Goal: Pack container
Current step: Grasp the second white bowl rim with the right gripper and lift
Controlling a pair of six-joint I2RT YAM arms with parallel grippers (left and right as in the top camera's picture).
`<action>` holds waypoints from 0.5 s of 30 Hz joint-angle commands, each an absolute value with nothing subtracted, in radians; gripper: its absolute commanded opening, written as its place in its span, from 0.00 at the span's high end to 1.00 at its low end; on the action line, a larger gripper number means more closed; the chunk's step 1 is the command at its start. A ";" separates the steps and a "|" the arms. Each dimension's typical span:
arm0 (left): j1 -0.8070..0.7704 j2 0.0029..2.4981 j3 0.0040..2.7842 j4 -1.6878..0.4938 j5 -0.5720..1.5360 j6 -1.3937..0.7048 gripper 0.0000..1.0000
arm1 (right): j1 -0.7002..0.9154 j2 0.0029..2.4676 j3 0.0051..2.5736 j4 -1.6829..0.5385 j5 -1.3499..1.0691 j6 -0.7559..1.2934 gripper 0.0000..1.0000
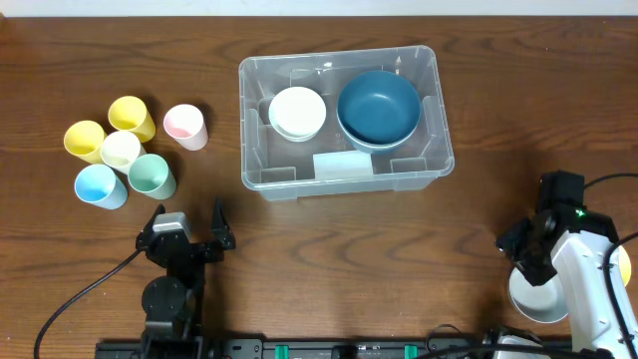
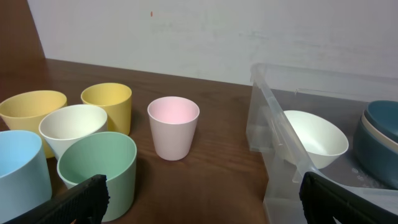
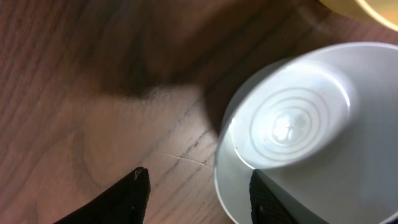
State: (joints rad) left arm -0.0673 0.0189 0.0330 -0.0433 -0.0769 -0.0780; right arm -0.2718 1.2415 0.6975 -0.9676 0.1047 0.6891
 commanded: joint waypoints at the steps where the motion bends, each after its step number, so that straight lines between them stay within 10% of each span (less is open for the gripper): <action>1: -0.064 0.018 0.004 -0.066 -0.078 -0.076 0.02 | -0.283 1.244 0.664 -0.949 0.088 0.691 0.47; 15: -0.064 0.018 0.004 -0.066 -0.078 -0.076 0.02 | -0.283 1.244 0.609 -0.889 0.071 0.691 0.60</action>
